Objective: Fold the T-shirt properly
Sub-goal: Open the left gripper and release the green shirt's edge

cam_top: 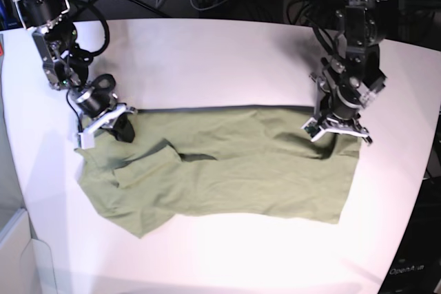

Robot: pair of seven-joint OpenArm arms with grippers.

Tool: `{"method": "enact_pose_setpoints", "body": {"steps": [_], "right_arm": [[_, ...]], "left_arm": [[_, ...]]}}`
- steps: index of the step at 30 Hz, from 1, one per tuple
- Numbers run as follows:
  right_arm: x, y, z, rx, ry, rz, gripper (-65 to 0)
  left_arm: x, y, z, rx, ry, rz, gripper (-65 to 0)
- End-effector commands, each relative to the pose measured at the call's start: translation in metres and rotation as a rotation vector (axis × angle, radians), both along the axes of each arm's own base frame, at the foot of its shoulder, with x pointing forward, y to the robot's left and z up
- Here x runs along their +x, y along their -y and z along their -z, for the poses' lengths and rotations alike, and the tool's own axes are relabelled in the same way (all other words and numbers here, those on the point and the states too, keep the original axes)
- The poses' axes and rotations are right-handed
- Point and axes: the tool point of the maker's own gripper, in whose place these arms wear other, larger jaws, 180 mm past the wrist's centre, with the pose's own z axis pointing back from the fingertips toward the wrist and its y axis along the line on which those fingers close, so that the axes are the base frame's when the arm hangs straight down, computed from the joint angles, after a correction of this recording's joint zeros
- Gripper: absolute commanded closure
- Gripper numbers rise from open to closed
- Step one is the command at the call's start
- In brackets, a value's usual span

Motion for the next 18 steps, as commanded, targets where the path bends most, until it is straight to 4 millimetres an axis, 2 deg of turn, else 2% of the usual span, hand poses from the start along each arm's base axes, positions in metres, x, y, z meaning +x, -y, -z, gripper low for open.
{"method": "enact_pose_setpoints", "body": {"steps": [1,6,10,13,18], "right_arm": [[0.012,0.004,-0.017,0.002,0.057,0.003,-2.8],[0.012,0.004,-0.017,0.002,0.055,0.002,-2.8],[0.012,0.004,-0.017,0.002,0.055,0.001,-2.8],[0.012,0.004,-0.016,0.002,0.053,0.000,-2.8],[0.012,0.005,-0.016,0.000,0.053,0.000,-2.8]], "left_arm": [[0.012,-0.002,-0.011,-0.005,0.042,-0.001,-2.0],[0.028,-0.007,0.000,-0.025,0.012,-0.026,-2.0],[0.044,-0.009,-0.008,-0.030,0.036,-0.033,-2.0],[0.064,-0.009,-0.031,-0.023,0.098,-0.029,-2.0],[0.099,-0.020,-0.080,-0.002,0.221,-0.048,-2.0]]}}
